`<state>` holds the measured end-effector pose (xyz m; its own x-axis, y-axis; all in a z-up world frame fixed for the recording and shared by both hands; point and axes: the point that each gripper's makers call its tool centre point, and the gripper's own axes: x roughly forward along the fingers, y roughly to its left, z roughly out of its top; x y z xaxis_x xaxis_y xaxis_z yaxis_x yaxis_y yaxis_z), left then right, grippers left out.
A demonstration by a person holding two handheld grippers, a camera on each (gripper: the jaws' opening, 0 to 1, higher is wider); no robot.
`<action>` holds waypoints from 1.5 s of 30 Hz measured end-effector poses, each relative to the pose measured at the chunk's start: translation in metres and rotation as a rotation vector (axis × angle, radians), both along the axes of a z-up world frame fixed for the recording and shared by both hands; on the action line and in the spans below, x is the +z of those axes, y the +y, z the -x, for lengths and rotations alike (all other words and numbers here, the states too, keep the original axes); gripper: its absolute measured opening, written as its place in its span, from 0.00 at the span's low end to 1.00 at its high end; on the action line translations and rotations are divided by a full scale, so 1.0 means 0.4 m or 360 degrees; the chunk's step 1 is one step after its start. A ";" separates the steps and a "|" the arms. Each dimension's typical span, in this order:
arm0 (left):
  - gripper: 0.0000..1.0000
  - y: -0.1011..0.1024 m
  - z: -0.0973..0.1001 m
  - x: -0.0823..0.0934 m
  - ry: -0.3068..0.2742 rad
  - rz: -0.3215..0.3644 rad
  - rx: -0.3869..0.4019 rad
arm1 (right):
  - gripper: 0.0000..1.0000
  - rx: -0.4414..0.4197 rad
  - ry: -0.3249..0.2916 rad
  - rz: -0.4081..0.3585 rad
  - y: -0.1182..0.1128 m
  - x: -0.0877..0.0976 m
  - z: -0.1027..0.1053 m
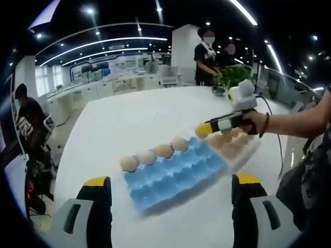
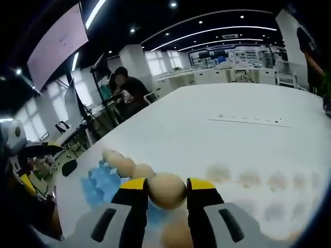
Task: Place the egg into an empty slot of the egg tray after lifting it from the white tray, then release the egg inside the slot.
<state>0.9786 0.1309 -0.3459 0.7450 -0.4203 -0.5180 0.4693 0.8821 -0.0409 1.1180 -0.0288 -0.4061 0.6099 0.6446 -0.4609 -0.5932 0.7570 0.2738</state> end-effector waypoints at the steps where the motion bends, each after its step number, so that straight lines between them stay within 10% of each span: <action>1: 0.98 0.003 0.000 0.000 0.0001 -0.0002 0.0001 | 0.30 0.0012 0.0004 -0.0002 0.006 -0.001 0.002; 45: 0.98 0.048 -0.019 -0.006 0.0002 0.0031 0.0019 | 0.26 0.0108 0.0029 0.0119 0.051 -0.064 -0.017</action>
<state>0.9862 0.1501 -0.3485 0.7493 -0.4213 -0.5110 0.4586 0.8867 -0.0585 1.1250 -0.0083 -0.4318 0.5570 0.6474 -0.5201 -0.6391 0.7342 0.2294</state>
